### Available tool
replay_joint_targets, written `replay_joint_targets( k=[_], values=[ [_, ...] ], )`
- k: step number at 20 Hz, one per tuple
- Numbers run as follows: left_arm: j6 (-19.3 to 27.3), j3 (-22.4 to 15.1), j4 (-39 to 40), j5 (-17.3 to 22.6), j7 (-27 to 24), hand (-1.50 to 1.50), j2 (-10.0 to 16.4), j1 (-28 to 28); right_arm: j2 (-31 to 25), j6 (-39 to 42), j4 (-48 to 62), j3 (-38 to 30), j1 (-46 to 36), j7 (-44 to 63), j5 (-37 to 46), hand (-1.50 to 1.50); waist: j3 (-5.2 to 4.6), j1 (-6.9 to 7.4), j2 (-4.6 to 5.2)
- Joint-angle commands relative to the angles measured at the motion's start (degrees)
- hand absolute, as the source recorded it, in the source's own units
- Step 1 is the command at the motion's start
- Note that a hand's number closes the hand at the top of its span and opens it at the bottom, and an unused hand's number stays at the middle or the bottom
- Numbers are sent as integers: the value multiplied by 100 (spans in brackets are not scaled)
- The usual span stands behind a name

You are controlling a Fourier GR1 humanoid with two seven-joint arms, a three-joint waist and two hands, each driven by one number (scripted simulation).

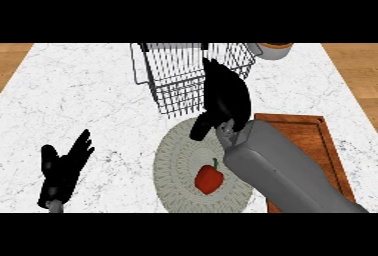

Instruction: Pick the bell pepper from the placemat and place it in the basket

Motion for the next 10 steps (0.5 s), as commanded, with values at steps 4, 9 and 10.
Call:
replay_joint_targets(
  k=[4,9,10],
  values=[
    [-32,-42,261,43,239,0,-6,435,-7,1818,-489,-262,-425,1664,-955,-150,-32,-70,99],
    [48,-62,153,14,343,0,-38,407,34,2069,-800,-221,-622,2162,-1351,-150,-32,-98,103],
    [-54,-51,12,84,387,0,40,544,-59,2074,-876,-265,-510,2180,-1457,-150,-24,-69,90]
  ],
)
